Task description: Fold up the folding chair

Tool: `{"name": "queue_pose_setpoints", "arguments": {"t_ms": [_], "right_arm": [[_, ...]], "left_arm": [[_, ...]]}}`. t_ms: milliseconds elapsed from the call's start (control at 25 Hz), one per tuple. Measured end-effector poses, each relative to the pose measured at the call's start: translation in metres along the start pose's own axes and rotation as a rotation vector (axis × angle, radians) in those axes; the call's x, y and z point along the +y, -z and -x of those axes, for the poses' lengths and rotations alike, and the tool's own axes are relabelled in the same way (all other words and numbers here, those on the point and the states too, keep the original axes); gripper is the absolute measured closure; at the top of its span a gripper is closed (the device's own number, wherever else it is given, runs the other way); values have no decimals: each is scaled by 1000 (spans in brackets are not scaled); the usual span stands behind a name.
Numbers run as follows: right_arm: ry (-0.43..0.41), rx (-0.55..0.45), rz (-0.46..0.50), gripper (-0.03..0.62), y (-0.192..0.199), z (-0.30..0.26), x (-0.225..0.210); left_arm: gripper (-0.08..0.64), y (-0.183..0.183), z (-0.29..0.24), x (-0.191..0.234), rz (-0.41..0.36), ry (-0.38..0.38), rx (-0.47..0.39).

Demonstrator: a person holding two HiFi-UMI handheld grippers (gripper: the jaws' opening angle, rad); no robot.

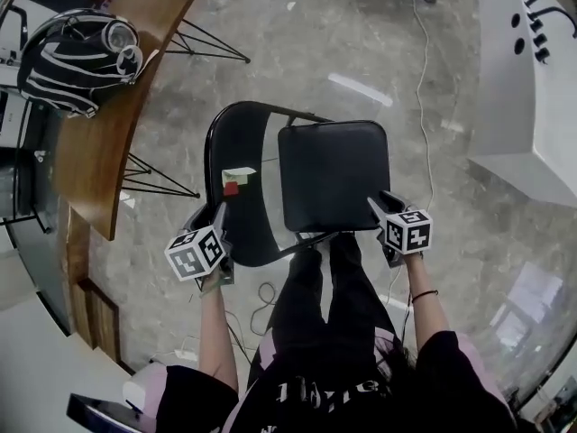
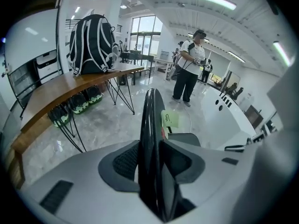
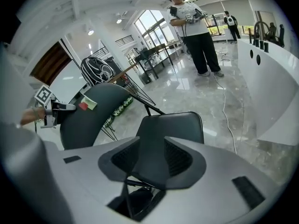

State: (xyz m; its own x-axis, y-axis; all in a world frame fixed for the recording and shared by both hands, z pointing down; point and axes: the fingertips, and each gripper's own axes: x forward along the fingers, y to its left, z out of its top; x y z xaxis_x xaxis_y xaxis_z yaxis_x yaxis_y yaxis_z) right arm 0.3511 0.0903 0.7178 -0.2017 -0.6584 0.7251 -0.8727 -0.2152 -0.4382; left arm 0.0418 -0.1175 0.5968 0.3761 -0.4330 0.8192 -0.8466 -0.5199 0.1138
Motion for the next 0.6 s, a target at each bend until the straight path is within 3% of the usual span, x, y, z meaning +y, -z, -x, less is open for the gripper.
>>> {"name": "queue_pose_setpoints", "arguments": {"t_ms": [240,600], "right_arm": [[-30,69,-6,379,23,-43,-62],[33,176,11,333,64,-108,-148]], "left_arm": [[407,-2,-3,-6,-22,-40,-16],[405,-3,-8,-7,-52,-121,-69]]}}
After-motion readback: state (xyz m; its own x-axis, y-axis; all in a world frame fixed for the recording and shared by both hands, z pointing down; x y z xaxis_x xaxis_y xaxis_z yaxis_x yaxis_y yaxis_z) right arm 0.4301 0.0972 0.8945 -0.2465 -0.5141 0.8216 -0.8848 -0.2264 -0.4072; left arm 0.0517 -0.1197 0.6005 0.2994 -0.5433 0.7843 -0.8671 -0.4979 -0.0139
